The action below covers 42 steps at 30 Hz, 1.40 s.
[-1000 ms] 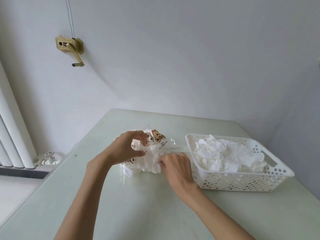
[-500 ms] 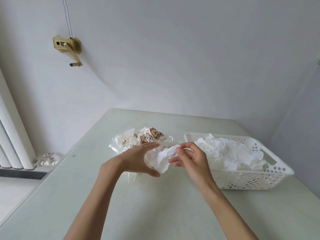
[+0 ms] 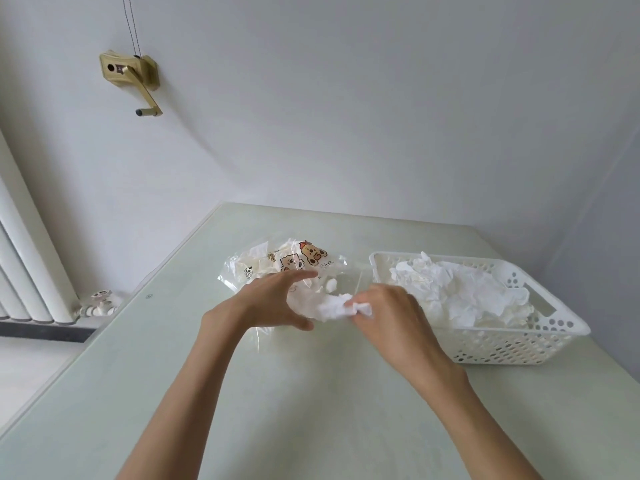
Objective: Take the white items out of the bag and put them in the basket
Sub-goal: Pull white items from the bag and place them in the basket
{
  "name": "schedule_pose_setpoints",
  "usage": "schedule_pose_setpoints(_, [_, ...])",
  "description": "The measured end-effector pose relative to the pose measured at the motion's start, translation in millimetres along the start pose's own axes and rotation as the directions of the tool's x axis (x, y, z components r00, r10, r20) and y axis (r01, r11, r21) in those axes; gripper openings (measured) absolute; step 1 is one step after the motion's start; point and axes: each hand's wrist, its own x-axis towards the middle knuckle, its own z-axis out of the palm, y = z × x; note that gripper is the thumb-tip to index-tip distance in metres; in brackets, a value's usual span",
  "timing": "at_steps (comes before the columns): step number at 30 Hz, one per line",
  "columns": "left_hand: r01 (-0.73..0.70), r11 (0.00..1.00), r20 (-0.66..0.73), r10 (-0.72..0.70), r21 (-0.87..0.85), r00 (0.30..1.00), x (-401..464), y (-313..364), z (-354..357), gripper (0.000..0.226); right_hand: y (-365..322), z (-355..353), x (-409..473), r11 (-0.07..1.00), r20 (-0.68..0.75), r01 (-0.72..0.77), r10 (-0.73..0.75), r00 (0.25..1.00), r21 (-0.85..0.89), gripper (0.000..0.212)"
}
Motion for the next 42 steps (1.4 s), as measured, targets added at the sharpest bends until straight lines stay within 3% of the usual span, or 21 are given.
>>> schedule_pose_setpoints(3, [0.023, 1.000, -0.002, -0.023, 0.012, 1.000, 0.9, 0.7, 1.5, 0.086, 12.3, -10.7, 5.3, 0.950, -0.253, 0.028, 0.055, 0.966, 0.312, 0.011])
schedule_pose_setpoints(6, [0.037, 0.999, -0.027, -0.036, 0.032, 0.999, 2.2, 0.5, 3.9, 0.085, 16.5, -17.1, 6.4, 0.879, -0.147, -0.008, 0.089, 0.985, 0.477, 0.009])
schedule_pose_setpoints(11, [0.048, 0.999, -0.028, -0.048, 0.018, 0.998, 2.4, -2.8, 4.3, 0.081, 22.8, -45.3, 8.6, 0.800, -0.362, 0.020, 0.249, 0.898, 0.599, 0.010])
schedule_pose_setpoints(15, [0.047, 0.998, 0.013, -0.047, -0.033, 0.999, 1.8, -4.0, 3.1, 0.076, 23.7, -61.6, 1.9, 0.655, -0.148, -0.047, 0.240, 0.960, 0.754, 0.006])
schedule_pose_setpoints(19, [-0.023, 0.989, 0.087, 0.036, -0.149, 0.996, -3.9, -0.9, -9.6, 0.056, 32.8, -67.4, 1.4, 0.444, 0.039, -0.191, 0.328, 0.944, 0.875, 0.011])
schedule_pose_setpoints(22, [-0.104, 0.949, -0.014, 0.105, -0.297, 0.994, -8.9, 16.2, -24.7, 0.058, 37.2, -73.9, 0.1, 0.367, 0.158, -0.258, 0.281, 0.947, 0.893, 0.014])
schedule_pose_setpoints(25, [-0.245, 0.828, -0.120, 0.214, -0.505, 0.970, -15.1, 48.8, -27.5, 0.059, 38.1, -77.6, -1.5, 0.325, 0.217, -0.264, 0.173, 0.961, 0.908, 0.020])
schedule_pose_setpoints(27, [-0.269, 0.783, -0.056, 0.288, -0.560, 0.956, -14.9, 68.4, -21.7, 0.054, 37.0, -80.7, -2.5, 0.262, 0.229, -0.257, 0.133, 0.964, 0.930, 0.021])
schedule_pose_setpoints(29, [-0.244, 0.766, -0.035, 0.279, -0.595, 0.960, -7.3, 79.9, -15.0, 0.046, 39.4, -82.9, -2.8, 0.180, 0.228, -0.250, 0.130, 0.965, 0.951, 0.021])
schedule_pose_setpoints(32, [-0.227, 0.731, -0.151, 0.169, -0.644, 0.974, 3.3, 91.3, -9.6, 0.029, 45.5, -85.3, -1.7, 0.044, 0.253, -0.264, 0.174, 0.952, 0.963, 0.022])
schedule_pose_setpoints(36, [-0.225, 0.700, -0.247, 0.072, -0.678, 0.966, 11.1, 107.0, -11.9, 0.029, 66.2, -93.4, -4.9, 0.165, 0.283, -0.305, 0.147, 0.948, 0.938, 0.041])
schedule_pose_setpoints(40, [-0.284, 0.719, -0.238, 0.168, -0.634, 0.957, 17.8, 123.8, -28.5, 0.027, 78.7, -100.5, -0.4, 0.513, 0.164, -0.275, 0.252, 0.954, 0.813, 0.068])
schedule_pose_setpoints(42, [-0.318, 0.727, -0.224, 0.227, -0.609, 0.948, 19.7, 134.9, -36.5, 0.028, 82.9, -102.4, 4.6, 0.600, 0.112, -0.259, 0.271, 0.956, 0.757, 0.050])
